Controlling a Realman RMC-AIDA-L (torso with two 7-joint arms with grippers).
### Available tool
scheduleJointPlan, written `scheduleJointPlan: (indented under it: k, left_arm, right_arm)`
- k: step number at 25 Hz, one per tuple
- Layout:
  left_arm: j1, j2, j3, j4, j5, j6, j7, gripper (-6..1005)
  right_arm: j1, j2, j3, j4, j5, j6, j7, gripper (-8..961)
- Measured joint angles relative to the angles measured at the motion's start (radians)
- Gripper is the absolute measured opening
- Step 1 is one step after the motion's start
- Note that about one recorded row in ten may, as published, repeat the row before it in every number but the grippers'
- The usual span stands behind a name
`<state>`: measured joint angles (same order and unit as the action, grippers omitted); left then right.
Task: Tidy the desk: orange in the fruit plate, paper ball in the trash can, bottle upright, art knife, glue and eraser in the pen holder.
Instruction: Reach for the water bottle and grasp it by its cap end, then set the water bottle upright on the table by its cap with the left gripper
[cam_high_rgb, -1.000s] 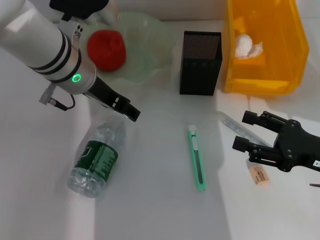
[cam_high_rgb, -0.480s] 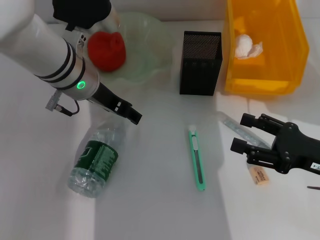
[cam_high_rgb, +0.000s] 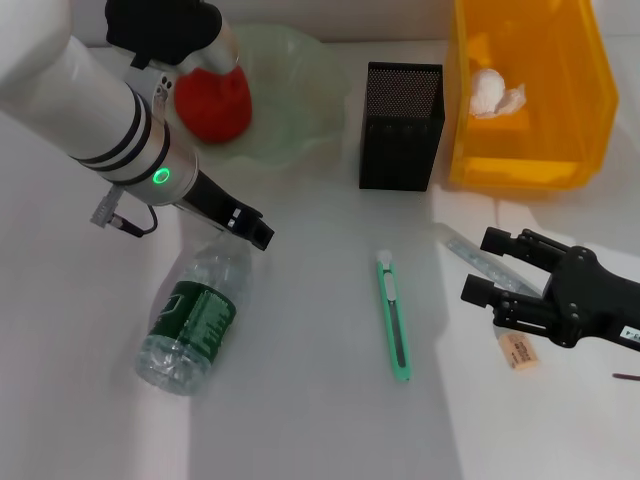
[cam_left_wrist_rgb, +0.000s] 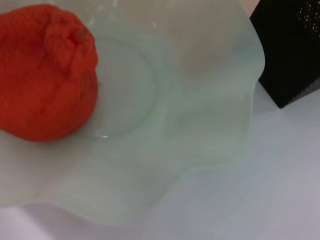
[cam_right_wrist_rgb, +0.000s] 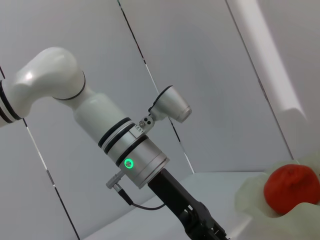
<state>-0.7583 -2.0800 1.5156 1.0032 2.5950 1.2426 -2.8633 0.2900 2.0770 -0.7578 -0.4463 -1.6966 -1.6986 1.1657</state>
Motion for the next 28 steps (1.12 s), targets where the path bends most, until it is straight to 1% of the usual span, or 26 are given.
scheduleJointPlan:
  k: [2,7,12,13,14,16,19,21,23,24,25,28]
  left_arm:
    - [0.001,0.000,0.003,0.000,0.000,0.000,0.000,667]
    - [0.008,0.000,0.006,0.012,0.001,0.002,0.003,563]
    - [0.043,0.000,0.018,0.080,0.000,0.010,0.008,460]
    - [0.043,0.000,0.018,0.080,0.000,0.010,0.008,460]
    - [0.072,0.002,0.020,0.137,-0.006,0.020,0.025,460]
    - [0.104,0.003,0.021,0.194,-0.033,0.031,0.062,461]
    - [0.167,0.007,0.014,0.276,-0.135,0.039,0.171,460]
    - [0.198,0.008,-0.002,0.300,-0.210,0.037,0.240,457]
    - [0.227,0.008,-0.038,0.300,-0.302,0.029,0.321,455]
    - [0.247,0.008,-0.073,0.287,-0.378,0.027,0.396,454]
    - [0.247,0.008,-0.073,0.287,-0.378,0.027,0.396,454]
    - [0.282,0.008,-0.115,0.262,-0.494,0.019,0.520,453]
  right_arm:
    - [0.000,0.000,0.000,0.004,0.000,0.000,0.000,841]
    - [0.000,0.000,0.000,0.006,0.000,0.006,0.000,841]
    - [-0.002,0.000,0.000,0.006,0.000,0.009,0.000,841]
    - [-0.003,0.000,0.000,0.006,0.000,0.009,0.000,841]
    - [-0.003,0.000,0.000,0.006,0.000,0.010,0.000,841]
    - [-0.003,0.000,0.000,0.006,0.000,0.011,0.000,841]
    - [-0.001,0.000,0.000,0.007,0.000,0.015,0.000,841]
    - [0.002,0.000,0.000,0.007,0.000,0.021,0.000,841]
    - [0.010,0.000,0.000,0.013,0.000,0.023,0.000,841]
    - [0.018,0.000,0.000,0.023,0.000,0.024,0.000,841]
    - [0.018,0.000,0.000,0.023,0.000,0.024,0.000,841]
    - [0.026,0.000,0.000,0.031,0.000,0.027,0.000,840]
